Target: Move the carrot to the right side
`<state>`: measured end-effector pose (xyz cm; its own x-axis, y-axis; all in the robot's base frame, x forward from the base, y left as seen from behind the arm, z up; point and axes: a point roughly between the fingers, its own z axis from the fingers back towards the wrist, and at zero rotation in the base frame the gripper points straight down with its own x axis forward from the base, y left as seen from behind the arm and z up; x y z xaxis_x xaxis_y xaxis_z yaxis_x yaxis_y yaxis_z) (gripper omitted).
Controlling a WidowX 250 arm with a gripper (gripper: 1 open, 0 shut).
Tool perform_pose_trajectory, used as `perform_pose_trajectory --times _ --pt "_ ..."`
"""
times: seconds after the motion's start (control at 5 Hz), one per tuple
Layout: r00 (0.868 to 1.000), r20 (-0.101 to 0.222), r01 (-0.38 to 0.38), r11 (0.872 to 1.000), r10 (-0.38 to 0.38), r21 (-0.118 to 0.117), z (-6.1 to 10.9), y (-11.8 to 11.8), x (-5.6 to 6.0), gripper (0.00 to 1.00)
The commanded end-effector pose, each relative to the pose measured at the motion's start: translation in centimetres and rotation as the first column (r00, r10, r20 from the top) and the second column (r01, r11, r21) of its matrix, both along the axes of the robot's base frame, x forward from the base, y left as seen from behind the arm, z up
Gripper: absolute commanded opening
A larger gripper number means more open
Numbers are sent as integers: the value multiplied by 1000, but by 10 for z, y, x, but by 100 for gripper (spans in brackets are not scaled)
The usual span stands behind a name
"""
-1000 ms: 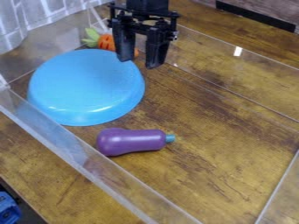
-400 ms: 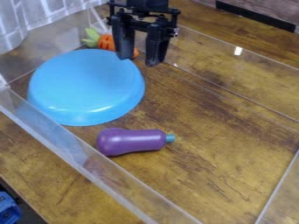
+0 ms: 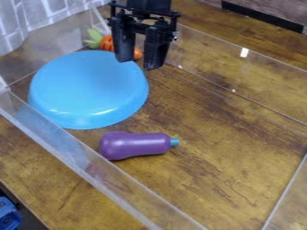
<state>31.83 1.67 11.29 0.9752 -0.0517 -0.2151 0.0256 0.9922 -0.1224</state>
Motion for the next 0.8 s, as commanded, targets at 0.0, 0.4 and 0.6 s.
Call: perform_pose_trajectory --times 0.0,0.4,0.6 --pt "995 73 61 998 -62 11 19 -4 0 0" --pt "986 68 153 988 -153 12 6 0 -2 0" --pt "975 67 212 977 -213 12 8 3 9 0"
